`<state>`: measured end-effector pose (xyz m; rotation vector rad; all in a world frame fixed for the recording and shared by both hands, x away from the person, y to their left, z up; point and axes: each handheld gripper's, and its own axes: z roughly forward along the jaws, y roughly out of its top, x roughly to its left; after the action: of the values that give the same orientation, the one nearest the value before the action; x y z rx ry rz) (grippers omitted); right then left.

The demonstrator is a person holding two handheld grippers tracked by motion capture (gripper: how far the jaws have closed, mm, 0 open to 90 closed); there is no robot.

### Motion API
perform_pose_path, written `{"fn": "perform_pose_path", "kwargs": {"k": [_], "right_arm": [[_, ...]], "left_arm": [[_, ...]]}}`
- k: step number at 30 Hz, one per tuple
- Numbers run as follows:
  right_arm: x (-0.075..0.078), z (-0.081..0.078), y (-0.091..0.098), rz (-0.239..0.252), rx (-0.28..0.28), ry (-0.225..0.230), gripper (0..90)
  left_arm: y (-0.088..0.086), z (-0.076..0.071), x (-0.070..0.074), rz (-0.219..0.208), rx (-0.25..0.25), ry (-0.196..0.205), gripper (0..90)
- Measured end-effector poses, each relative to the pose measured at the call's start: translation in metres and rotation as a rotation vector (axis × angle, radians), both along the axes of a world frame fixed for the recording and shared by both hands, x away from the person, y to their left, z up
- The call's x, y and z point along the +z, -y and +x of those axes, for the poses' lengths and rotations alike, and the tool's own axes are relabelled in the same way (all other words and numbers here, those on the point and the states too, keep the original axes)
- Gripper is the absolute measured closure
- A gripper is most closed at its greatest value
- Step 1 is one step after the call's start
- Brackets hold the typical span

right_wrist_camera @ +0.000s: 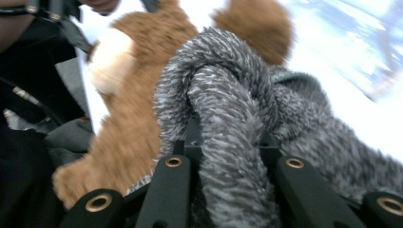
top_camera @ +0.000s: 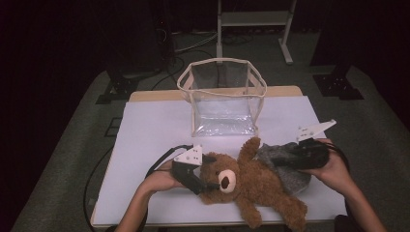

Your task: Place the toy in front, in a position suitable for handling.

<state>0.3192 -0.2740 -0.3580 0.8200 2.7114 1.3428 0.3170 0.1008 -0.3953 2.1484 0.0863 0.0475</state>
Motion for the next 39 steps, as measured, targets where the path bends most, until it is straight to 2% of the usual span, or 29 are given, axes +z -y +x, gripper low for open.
{"fn": "perform_pose_path", "kwargs": {"k": [2,5,7,8,10,12,14,16,18,20,22,23,26,28,32,34,36,39], "right_arm": [[0.0,0.002,-0.018,-0.009,0.041,0.006,73.6],[-0.003,0.002,-0.032,0.004,0.064,0.004,73.3],[-0.007,0.0,-0.032,0.021,0.058,-0.005,73.3],[-0.009,-0.001,-0.031,0.03,0.051,-0.011,73.3],[-0.012,-0.008,-0.027,0.06,0.053,-0.013,73.3],[-0.013,-0.017,-0.026,0.07,0.053,-0.008,73.3],[-0.013,-0.024,-0.026,0.069,0.057,0.004,73.1],[-0.011,-0.029,-0.026,0.066,0.064,0.015,73.0],[-0.008,-0.03,-0.024,0.065,0.067,0.025,73.0],[-0.004,-0.027,-0.02,0.058,0.05,0.043,73.2],[-0.001,-0.019,-0.017,0.052,0.009,0.057,73.2],[-0.002,-0.015,-0.017,0.044,-0.004,0.051,73.1],[-0.012,-0.012,-0.022,0.03,0.001,0.03,73.0],[-0.015,-0.012,-0.022,0.038,-0.005,0.027,73.0],[-0.018,-0.013,-0.02,0.059,-0.01,0.014,72.9],[-0.017,-0.015,-0.02,0.056,-0.011,0.015,73.0],[-0.017,-0.017,-0.02,0.052,-0.012,0.018,72.9],[-0.018,-0.019,-0.02,0.051,-0.008,0.017,72.9]], "left_arm": [[-0.001,0.0,0.001,-0.001,0.001,-0.004,17.5],[-0.005,0.003,0.007,0.018,0.019,0.013,17.5],[-0.01,0.005,0.013,-0.004,0.042,0.024,17.5],[-0.012,0.007,0.018,-0.034,0.068,0.024,17.5],[-0.013,0.011,0.021,-0.063,0.094,0.015,17.5],[-0.01,0.015,0.021,-0.068,0.111,0.004,17.5],[-0.005,0.016,0.018,-0.058,0.101,-0.014,17.5],[0.002,0.015,0.012,-0.021,0.069,-0.033,17.6],[0.005,0.015,0.007,-0.031,0.052,-0.065,17.9],[0.004,0.015,0.008,-0.031,0.056,-0.066,18.1],[0.003,0.015,0.009,-0.03,0.054,-0.061,18.1],[0.002,0.015,0.01,-0.027,0.057,-0.06,18.1],[-0.001,0.013,0.012,-0.04,0.047,-0.065,17.9],[-0.002,0.011,0.012,-0.06,0.033,-0.091,17.8],[-0.001,0.009,0.008,-0.048,0.053,-0.129,9.2],[-0.001,0.009,0.003,-0.064,0.06,-0.183,7.4],[0.0,0.01,-0.004,-0.054,0.058,-0.206,3.3],[0.003,0.009,-0.013,-0.046,0.067,-0.244,2.3]]}}
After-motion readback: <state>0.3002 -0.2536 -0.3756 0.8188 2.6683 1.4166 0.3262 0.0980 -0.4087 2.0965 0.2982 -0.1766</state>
